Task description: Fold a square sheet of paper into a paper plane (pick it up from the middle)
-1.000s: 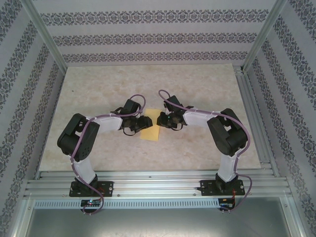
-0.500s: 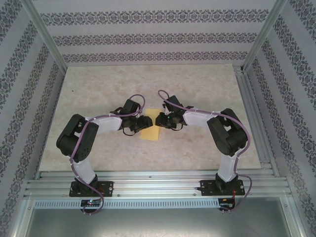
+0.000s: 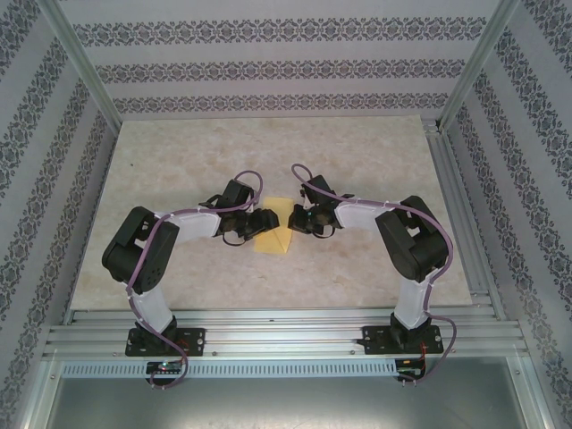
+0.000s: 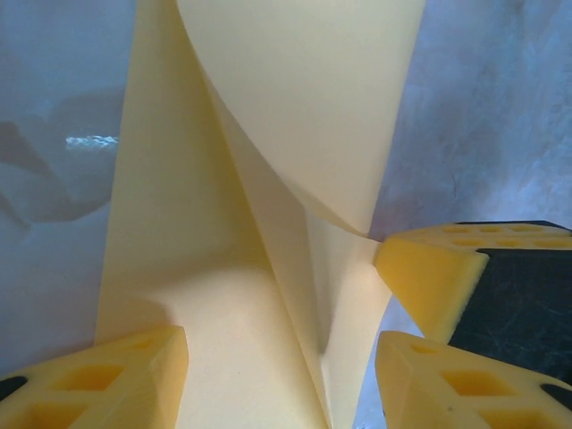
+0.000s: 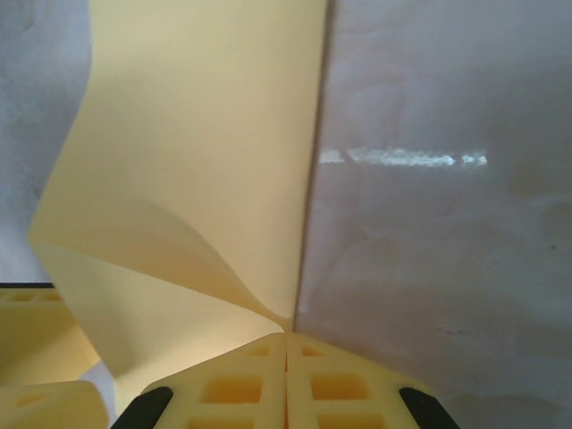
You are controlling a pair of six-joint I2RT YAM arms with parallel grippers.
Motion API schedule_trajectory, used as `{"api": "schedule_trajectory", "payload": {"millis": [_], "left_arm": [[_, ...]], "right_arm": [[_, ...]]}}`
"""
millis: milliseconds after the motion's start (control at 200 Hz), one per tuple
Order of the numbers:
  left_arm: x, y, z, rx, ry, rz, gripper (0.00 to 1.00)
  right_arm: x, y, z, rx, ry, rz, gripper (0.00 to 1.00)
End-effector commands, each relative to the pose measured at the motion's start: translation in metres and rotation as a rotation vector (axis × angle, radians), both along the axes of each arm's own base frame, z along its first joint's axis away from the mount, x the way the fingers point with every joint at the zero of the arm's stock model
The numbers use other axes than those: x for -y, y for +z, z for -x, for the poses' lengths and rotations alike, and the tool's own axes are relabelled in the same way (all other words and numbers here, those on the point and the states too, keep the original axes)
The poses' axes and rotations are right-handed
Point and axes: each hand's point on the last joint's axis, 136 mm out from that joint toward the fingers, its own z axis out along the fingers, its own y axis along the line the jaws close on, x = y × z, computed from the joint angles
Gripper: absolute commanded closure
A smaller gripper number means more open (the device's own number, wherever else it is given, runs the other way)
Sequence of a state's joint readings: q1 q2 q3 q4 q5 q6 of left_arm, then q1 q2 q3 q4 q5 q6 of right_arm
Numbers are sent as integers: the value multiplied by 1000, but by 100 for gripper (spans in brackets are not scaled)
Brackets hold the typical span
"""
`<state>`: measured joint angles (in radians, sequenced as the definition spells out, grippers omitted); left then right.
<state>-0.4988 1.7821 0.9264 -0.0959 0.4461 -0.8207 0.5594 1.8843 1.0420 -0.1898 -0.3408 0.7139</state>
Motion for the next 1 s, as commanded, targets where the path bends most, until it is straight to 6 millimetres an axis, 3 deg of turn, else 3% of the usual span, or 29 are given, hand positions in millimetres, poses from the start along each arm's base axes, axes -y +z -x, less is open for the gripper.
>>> {"api": "schedule_trajectory", "payload": {"millis": [0,570,794,929,994], "left_arm": [[8,-1,-1,12,-21,39,42],[18,3,-15,57,-62,45,65],[18,3,-18,66,-57,35,80],[11,7,-21,94,-50,-6,92],[8,12,-22,114,-53,-31,95]], "right_arm": [[1,1,-5,16,-25,-16,92],[-1,4,-2,14,-6,-35,90],[-1,6,-2,19,-6,-35,88],[8,21,-4,59,-41,-21,79],[19,35,-6,113,-83,2,69]]}}
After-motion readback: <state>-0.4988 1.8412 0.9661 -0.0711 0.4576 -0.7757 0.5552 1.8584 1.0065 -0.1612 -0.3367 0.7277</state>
